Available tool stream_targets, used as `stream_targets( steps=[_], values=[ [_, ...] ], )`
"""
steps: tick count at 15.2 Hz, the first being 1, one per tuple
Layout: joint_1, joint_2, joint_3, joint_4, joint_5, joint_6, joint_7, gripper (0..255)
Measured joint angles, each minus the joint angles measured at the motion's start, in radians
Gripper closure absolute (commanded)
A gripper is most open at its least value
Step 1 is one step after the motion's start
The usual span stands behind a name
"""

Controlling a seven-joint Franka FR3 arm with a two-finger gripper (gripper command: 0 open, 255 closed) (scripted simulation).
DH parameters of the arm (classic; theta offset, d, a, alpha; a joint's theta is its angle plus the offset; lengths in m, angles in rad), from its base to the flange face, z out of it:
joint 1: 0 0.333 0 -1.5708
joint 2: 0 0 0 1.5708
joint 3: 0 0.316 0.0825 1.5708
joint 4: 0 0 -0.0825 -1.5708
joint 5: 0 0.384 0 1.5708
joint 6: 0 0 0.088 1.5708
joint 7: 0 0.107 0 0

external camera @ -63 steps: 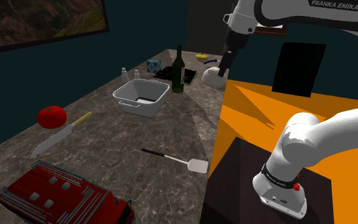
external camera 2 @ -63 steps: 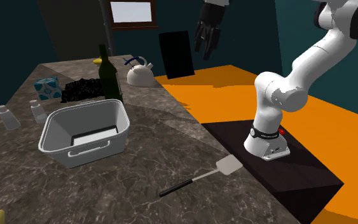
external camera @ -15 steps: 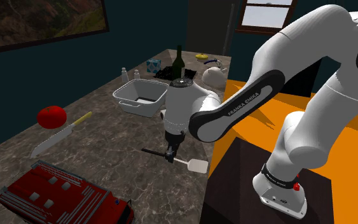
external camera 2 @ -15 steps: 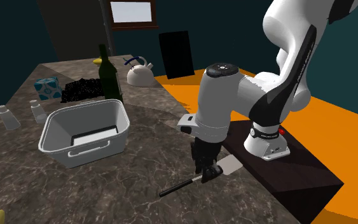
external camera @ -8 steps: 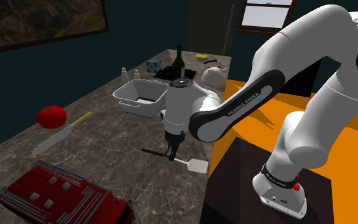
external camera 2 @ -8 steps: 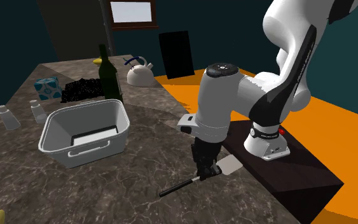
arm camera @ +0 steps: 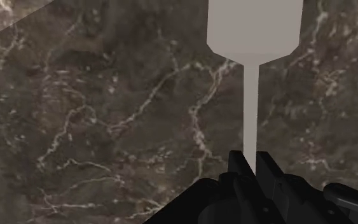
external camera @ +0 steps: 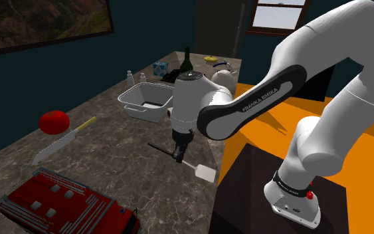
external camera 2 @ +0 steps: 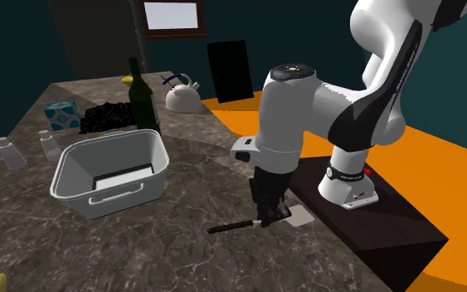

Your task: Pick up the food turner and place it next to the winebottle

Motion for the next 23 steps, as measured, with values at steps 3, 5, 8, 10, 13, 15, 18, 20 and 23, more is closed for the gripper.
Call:
stream_targets(
  steps=[3, 5, 8, 10, 13, 15, 18, 20, 23],
  values=[
    [0.003, -0.026, -0.006, 0.022, 0.008, -0.047, -0.007, 255],
    [0.004, -0.043, -0.011, 0.035, 0.013, -0.076, -0.013, 255],
    [0.006, -0.068, -0.017, 0.058, 0.020, -0.123, -0.019, 255],
    [0.007, -0.079, -0.019, 0.076, 0.021, -0.152, -0.020, 255],
    [0.007, -0.099, -0.027, 0.101, 0.025, -0.196, -0.026, 255],
    [0.008, -0.110, -0.030, 0.119, 0.026, -0.225, -0.027, 255],
    [0.007, -0.121, -0.035, 0.149, 0.027, -0.265, -0.029, 255],
    [0.008, -0.133, -0.039, 0.167, 0.028, -0.295, -0.031, 255],
    [0.006, -0.141, -0.045, 0.201, 0.027, -0.337, -0.034, 255]
  ],
)
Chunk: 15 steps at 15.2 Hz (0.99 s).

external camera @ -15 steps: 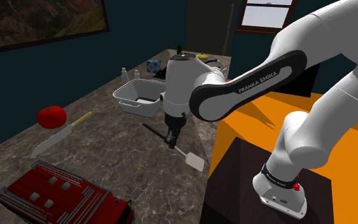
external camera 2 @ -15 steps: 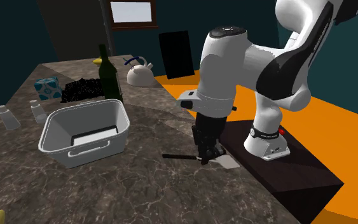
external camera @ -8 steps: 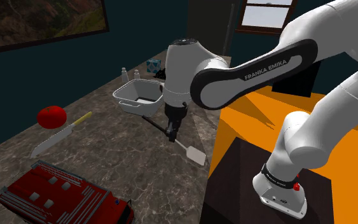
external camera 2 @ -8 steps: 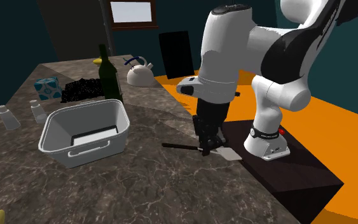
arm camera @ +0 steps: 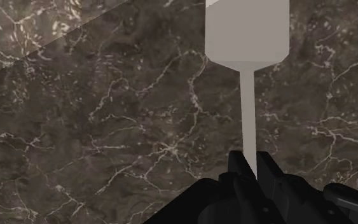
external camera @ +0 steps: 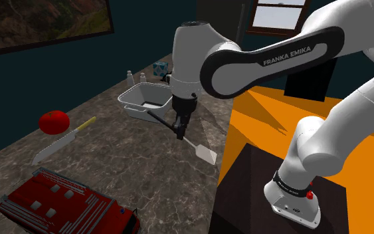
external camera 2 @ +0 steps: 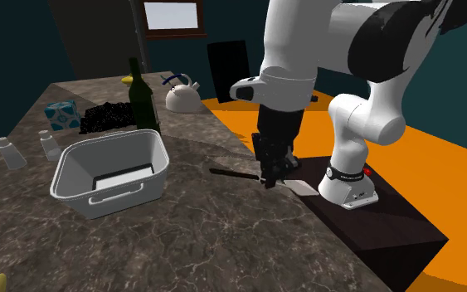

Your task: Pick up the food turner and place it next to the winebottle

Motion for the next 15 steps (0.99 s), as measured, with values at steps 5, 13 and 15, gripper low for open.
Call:
stream_targets(
  steps=[5, 13, 15],
  values=[
    [0.000, -0.013, -0.006, 0.056, 0.000, -0.068, 0.000, 255],
    [-0.004, -0.020, -0.017, 0.157, -0.005, -0.176, 0.000, 255],
    [-0.006, -0.014, -0.018, 0.187, -0.008, -0.201, 0.001, 255]
  ],
)
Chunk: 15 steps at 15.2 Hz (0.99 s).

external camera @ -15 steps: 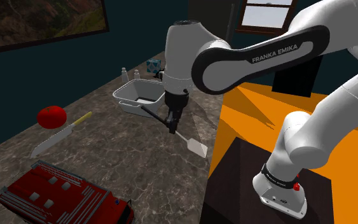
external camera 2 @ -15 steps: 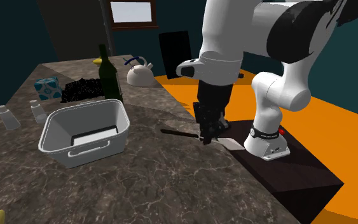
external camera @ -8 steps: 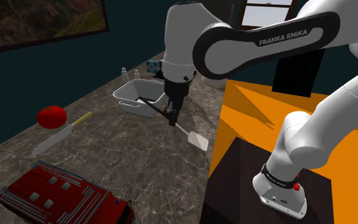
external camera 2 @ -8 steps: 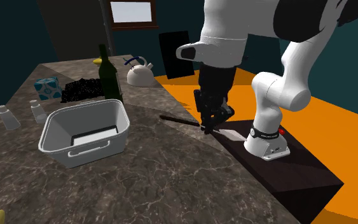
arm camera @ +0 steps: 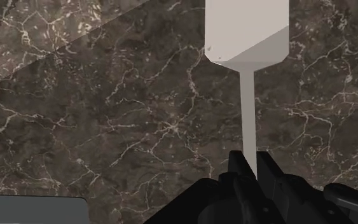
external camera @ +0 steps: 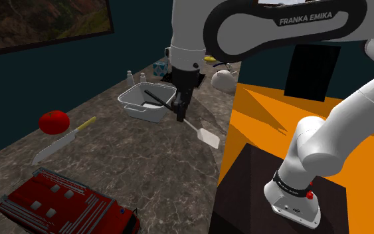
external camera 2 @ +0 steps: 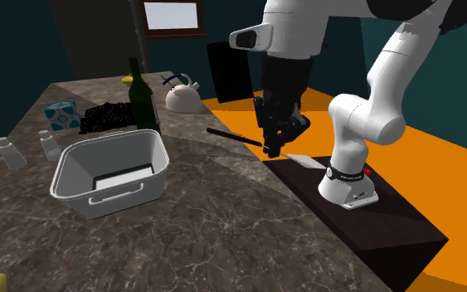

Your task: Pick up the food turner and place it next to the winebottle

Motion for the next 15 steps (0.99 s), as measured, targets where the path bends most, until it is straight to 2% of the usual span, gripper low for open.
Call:
stream_targets(
  steps=[15],
  values=[
    [-0.010, 0.034, -0.009, 0.236, -0.016, -0.203, 0.008, 255]
  ],
)
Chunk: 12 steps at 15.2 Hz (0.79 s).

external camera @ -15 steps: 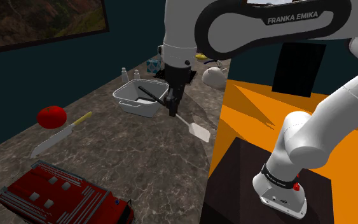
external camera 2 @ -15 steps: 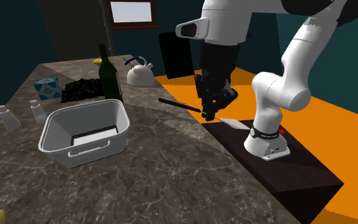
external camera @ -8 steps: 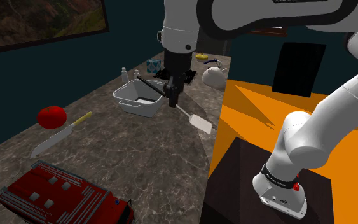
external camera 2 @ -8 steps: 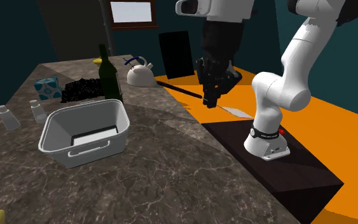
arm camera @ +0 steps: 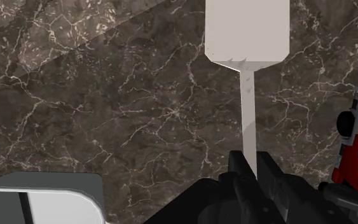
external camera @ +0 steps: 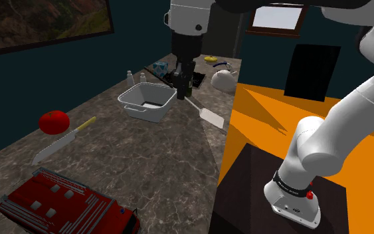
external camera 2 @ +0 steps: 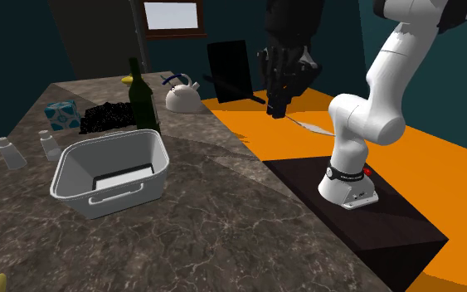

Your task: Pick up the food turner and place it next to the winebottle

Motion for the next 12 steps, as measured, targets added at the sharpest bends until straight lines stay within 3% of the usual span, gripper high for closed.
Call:
stream_targets(
  steps=[12],
  values=[
    [-0.007, 0.070, 0.005, 0.233, -0.021, -0.166, 0.016, 255]
  ],
)
